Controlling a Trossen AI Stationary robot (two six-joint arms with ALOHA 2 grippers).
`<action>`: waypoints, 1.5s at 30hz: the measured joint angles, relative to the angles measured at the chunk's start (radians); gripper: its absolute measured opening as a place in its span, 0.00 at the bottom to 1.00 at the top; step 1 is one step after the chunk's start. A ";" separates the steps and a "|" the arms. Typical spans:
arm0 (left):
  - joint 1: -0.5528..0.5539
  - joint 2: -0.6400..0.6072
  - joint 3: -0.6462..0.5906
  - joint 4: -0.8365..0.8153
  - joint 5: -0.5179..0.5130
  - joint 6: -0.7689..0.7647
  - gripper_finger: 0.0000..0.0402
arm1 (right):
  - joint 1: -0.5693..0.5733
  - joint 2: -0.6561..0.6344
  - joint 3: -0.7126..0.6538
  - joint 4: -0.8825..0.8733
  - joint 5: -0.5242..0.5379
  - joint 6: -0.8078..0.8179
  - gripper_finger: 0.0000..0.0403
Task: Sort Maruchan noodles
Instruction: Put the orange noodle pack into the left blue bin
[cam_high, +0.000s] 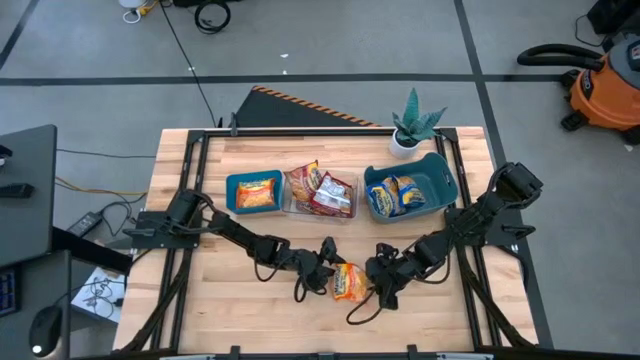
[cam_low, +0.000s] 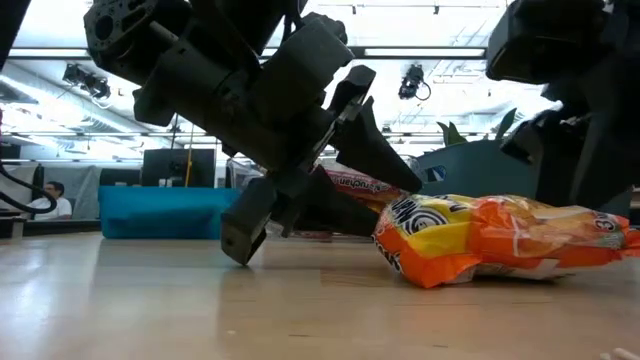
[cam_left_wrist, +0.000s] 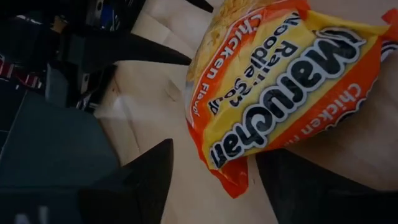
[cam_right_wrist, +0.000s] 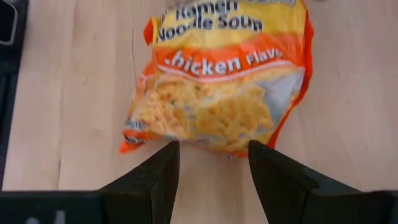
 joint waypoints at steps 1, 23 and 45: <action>0.000 0.000 0.000 0.000 0.008 -0.006 0.57 | -0.004 0.000 0.000 0.008 0.000 -0.001 0.49; -0.036 -0.127 -0.004 -0.252 -0.031 -0.299 0.03 | -0.007 -0.161 0.076 -0.364 0.062 0.034 0.49; 0.094 -0.807 -0.002 -1.129 -0.236 -0.630 0.01 | 0.149 -0.165 -0.009 -0.242 0.353 0.102 0.49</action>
